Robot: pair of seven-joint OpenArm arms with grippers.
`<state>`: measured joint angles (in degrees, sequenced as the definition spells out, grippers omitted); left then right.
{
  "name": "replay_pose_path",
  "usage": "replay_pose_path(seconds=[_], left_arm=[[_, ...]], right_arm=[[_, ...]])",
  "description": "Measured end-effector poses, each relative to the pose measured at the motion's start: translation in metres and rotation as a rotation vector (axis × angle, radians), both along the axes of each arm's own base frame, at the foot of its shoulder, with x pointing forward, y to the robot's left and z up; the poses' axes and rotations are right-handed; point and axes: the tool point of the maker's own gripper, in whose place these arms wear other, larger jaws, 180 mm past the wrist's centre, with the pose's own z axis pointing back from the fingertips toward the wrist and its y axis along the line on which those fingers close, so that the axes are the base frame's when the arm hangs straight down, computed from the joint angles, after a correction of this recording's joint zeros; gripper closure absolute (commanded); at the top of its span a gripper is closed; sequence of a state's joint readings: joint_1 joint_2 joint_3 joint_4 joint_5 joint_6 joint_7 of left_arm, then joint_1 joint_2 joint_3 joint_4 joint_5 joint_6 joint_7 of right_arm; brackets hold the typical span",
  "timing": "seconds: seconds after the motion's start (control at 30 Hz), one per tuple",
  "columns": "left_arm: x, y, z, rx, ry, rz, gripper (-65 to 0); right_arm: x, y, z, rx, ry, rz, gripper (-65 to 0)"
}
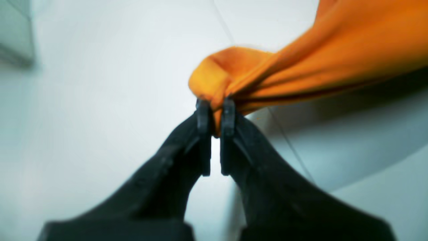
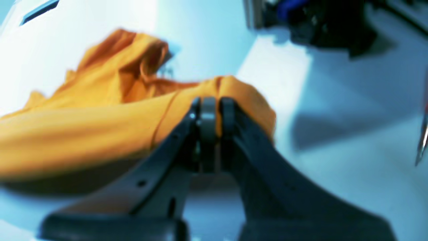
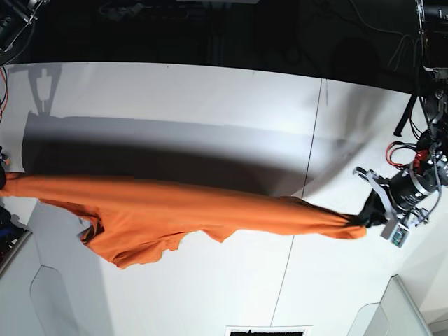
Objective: Layout the t-shirt on the table in an organized manner, then fold the t-shirt properly
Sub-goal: 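Lift the shirt with both grippers and lay it flat, stretched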
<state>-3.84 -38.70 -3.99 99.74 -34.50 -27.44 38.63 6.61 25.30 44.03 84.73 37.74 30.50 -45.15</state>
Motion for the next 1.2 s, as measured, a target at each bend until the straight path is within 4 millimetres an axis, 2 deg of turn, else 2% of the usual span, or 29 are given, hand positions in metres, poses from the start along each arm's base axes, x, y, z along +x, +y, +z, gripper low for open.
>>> replay_pose_path(seconds=[0.1, 0.27, 0.33, 0.4, 0.47, 0.53, 0.63, 0.77, 0.8, 0.87, 0.9, 0.93, 0.97, 1.03, 1.2], left_arm=[[0.000, 0.010, 0.035, 0.090, -0.059, 0.000, 0.0], [-0.012, 0.003, 0.045, 0.183, -0.029, -0.037, 0.0], [-0.015, -0.007, 0.056, 0.195, -0.065, -0.062, 0.0], [-0.013, -0.017, 0.067, 0.171, -0.124, -0.089, 0.0], [-0.005, -0.020, 0.070, 0.129, -0.183, -0.088, 0.0], [0.007, -0.011, 0.055, 0.075, -0.180, -0.042, 0.0], [0.031, 0.000, 0.007, 0.035, -0.059, 0.002, 0.0], [0.064, -0.009, -0.050, -0.033, 0.112, 0.021, 0.0], [0.069, -0.015, -0.060, -0.041, 0.146, 0.013, -4.4], [0.071, -0.033, -0.075, -0.084, 0.205, -0.014, -23.6], [0.067, -0.042, -0.083, -0.101, 0.243, -0.030, -30.6], [0.059, -0.048, -0.090, -0.114, 0.298, -0.044, -33.4], [0.051, -0.049, -0.097, -0.127, 0.351, -0.043, -33.4], [0.040, -0.053, -0.098, -0.188, 0.401, -0.061, -33.4], [0.022, -0.065, -0.062, -0.327, 0.354, -0.161, -33.4]], right_arm=[[0.002, 0.003, 0.008, -0.009, -0.022, 0.010, 0.0], [0.003, 0.005, 0.013, -0.005, -0.038, 0.017, 0.0], [0.003, 0.005, 0.013, -0.006, -0.039, 0.019, 0.0], [0.003, 0.006, 0.014, -0.010, -0.041, 0.027, 0.0], [0.003, 0.006, 0.013, -0.010, -0.039, 0.027, 0.0], [0.002, 0.006, 0.012, -0.013, -0.034, 0.028, 0.0], [0.002, 0.008, 0.009, -0.021, -0.025, 0.031, 0.0], [0.005, 0.021, -0.003, -0.043, 0.020, 0.072, 0.0], [0.006, 0.023, -0.005, -0.051, 0.030, 0.081, 0.0], [0.006, 0.026, -0.008, -0.063, 0.045, 0.093, 0.0], [0.007, 0.027, -0.009, -0.070, 0.051, 0.096, 0.0], [0.006, 0.027, -0.011, -0.072, 0.056, 0.099, 0.0], [0.005, 0.028, -0.012, -0.072, 0.060, 0.100, 0.0], [0.004, 0.028, -0.015, -0.075, 0.068, 0.099, 0.0], [0.001, 0.032, -0.022, -0.072, 0.086, 0.101, 0.0]])
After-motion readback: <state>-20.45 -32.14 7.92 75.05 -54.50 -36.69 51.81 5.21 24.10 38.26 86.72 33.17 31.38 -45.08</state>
